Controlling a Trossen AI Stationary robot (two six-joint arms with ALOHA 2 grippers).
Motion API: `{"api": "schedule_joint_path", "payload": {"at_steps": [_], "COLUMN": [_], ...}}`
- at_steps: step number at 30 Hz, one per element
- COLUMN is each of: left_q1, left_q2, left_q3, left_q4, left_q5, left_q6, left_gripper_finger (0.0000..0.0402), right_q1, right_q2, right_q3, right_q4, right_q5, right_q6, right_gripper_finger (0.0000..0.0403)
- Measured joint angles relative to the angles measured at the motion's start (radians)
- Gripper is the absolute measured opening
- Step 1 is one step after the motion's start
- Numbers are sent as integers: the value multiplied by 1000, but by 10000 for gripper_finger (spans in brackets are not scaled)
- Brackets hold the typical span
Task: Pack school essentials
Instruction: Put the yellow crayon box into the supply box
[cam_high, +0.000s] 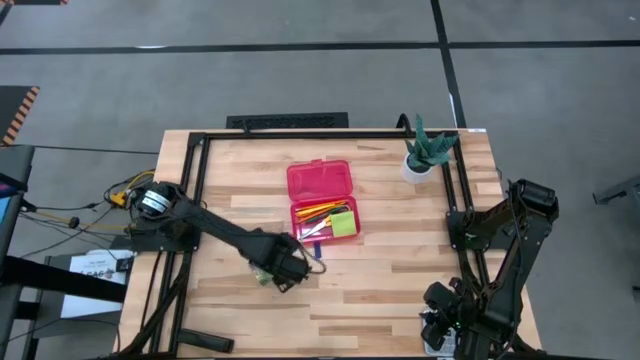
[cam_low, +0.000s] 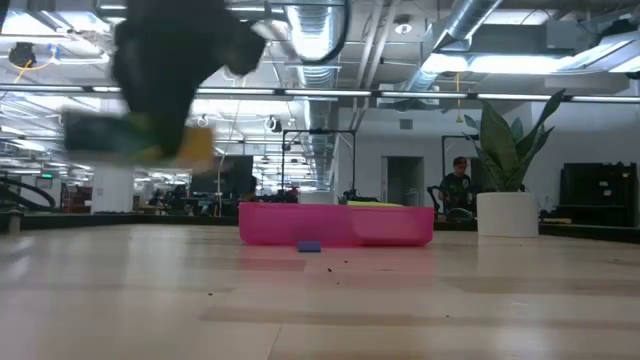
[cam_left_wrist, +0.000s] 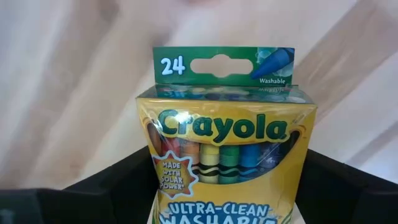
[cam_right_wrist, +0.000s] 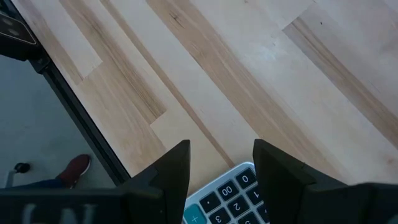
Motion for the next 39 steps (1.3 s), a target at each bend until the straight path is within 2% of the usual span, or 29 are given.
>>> {"api": "schedule_joint_path", "payload": {"at_steps": [3,10,13,16,19,25,30,39], "left_q1": [44,176,241,298,343,385,389,381], "left_q2": [-1,-3,-4,1,23,99,140,198], "left_q3": [99,251,261,261,262,261,259,250], "left_q4": [-39,33,99,174,238,242,223,166], "left_q5": [-48,-201,-195,-144,-124,-70,-25,-21], "left_q6": [94,520,688,794,855,945,937,949], "left_gripper_finger": [303,303,303,303,303,303,303,303], "right_q1": [0,0,0,0,0,0,0,0], "right_q2": [0,0,0,0,0,0,0,0], "right_q3": [0,0,0,0,0,0,0,0], "right_q4": [0,0,0,0,2,1,1,0], "right_q5": [0,0,0,0,0,0,0,1], "right_q6": [0,-1,0,0,0,0,1,1], "right_gripper_finger": [182,182,182,182,182,182,182,182]}}
